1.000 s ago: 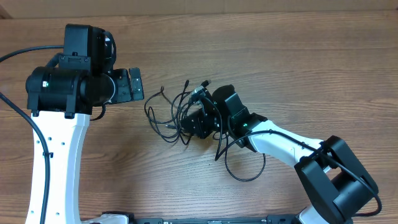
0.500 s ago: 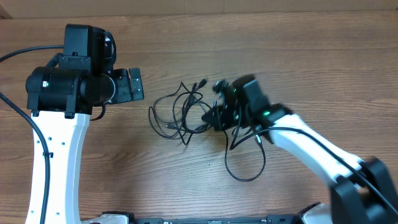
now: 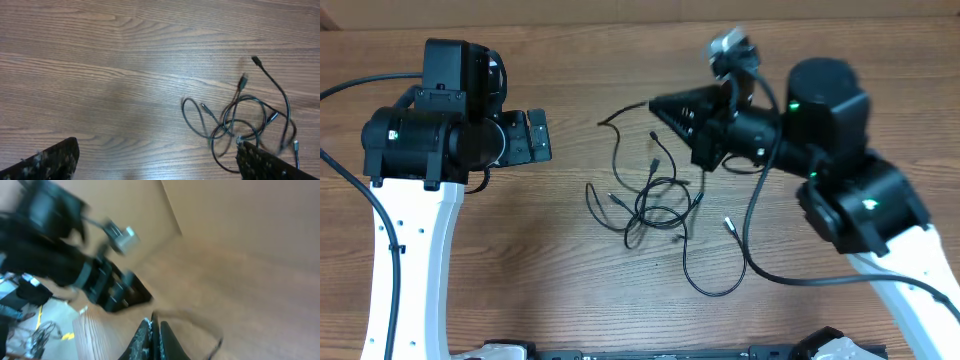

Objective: Untangle cables

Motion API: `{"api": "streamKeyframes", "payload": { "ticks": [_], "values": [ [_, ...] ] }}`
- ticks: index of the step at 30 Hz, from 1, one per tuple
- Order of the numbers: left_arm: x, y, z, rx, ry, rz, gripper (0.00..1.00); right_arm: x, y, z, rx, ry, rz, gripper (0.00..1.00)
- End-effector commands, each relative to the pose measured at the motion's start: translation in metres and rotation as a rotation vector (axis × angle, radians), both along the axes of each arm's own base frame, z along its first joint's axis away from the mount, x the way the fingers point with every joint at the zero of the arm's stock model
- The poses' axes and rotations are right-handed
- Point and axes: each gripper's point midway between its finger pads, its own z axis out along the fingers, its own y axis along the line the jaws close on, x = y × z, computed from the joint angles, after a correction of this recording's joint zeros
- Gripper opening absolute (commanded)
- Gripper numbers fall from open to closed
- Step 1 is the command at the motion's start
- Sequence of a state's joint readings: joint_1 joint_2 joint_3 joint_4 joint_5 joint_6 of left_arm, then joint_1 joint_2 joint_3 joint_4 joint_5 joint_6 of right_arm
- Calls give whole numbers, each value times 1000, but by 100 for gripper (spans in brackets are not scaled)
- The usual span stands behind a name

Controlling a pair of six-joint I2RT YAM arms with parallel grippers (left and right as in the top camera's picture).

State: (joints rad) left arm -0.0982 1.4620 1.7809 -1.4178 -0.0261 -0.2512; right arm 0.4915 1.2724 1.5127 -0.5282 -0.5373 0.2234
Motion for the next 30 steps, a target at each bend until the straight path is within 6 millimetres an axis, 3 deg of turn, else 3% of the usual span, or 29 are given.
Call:
{"api": "streamKeyframes", "payload": {
  "ticks": [1,11,15,19,23,30],
  "values": [
    [1,-3,1,-2,-2,-24,100,-2,-11,45,38,-108,-48,4],
    [1,-3,1,-2,-3,-24,100,15,-61,118,93,-267,-330,4],
    [1,-3,1,-2,-2,-24,100,35,-103,131,89,-298,-523,4],
    [1,-3,1,-2,-2,-24,100,55,-152,124,49,-280,-709,4],
    [1,-3,1,-2,-2,-24,99,70,-211,103,-24,-214,-906,4],
    [1,-3,1,-2,-2,-24,100,66,-322,71,-117,-92,-1211,4]
  ]
}}
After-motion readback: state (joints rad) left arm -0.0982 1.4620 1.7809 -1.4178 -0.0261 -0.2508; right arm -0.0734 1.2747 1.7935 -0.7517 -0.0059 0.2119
